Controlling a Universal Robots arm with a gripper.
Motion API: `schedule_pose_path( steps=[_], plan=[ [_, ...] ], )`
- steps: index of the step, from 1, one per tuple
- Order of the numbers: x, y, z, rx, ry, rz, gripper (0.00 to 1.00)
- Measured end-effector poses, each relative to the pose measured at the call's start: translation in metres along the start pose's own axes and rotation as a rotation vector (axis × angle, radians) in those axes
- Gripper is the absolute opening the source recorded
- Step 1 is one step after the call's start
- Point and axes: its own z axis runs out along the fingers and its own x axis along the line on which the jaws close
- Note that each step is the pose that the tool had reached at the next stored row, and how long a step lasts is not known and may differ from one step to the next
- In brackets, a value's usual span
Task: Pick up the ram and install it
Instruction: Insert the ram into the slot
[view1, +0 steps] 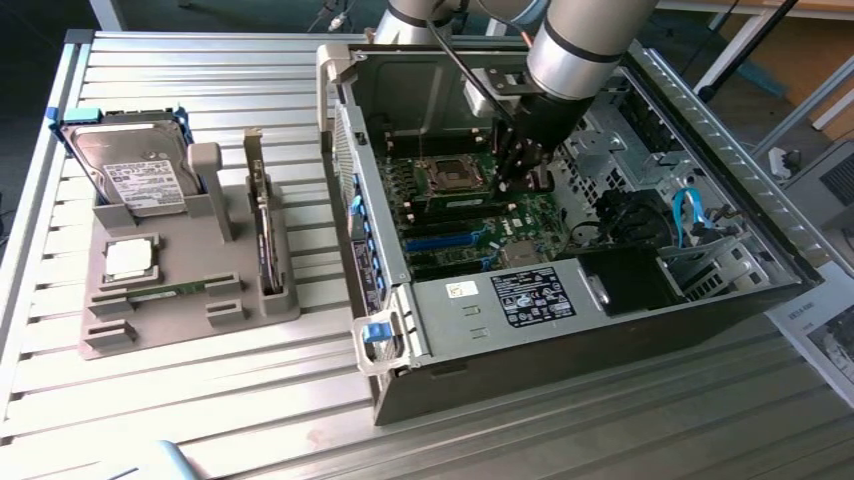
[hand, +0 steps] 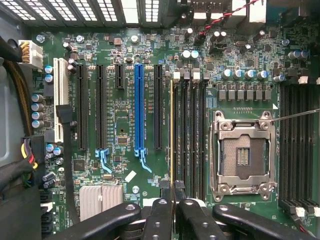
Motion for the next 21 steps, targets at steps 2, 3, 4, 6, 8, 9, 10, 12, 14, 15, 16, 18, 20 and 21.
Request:
schedule_pose_path(
  steps=[2, 3, 4, 6, 8, 9, 10, 12, 14, 15, 16, 18, 20, 21],
  plan=[
    [0.0000, 0.0000, 0.0002, 0.0001, -0.0002, 0.000, 0.12],
    [0.0000, 0.0000, 0.0003, 0.0001, -0.0003, 0.000, 0.12],
    [-0.0003, 0.0000, 0.0007, 0.0002, -0.0006, 0.000, 0.12],
    [-0.0011, 0.0001, 0.0009, 0.0002, -0.0004, 0.000, 0.12],
    [-0.0024, 0.0013, 0.0013, 0.0001, -0.0003, 0.000, 0.12],
    [-0.0026, 0.0019, 0.0013, 0.0001, -0.0002, 0.000, 0.12],
    [-0.0027, 0.0025, 0.0014, 0.0001, -0.0002, 0.000, 0.12],
    [-0.0031, 0.0047, 0.0016, 0.0001, -0.0003, 0.000, 0.12],
    [-0.0034, 0.0049, 0.0020, 0.0001, -0.0004, 0.000, 0.12],
    [-0.0036, 0.0049, 0.0026, 0.0001, -0.0002, 0.000, 0.12],
    [-0.0037, 0.0049, 0.0034, 0.0001, -0.0003, 0.000, 0.12],
    [-0.0041, 0.0049, 0.0054, 0.0001, -0.0002, 0.000, 0.12],
    [-0.0045, 0.0049, 0.0085, 0.0001, -0.0002, 0.000, 0.12],
    [-0.0048, 0.0049, 0.0096, 0.0001, -0.0003, 0.000, 0.12]
  ],
)
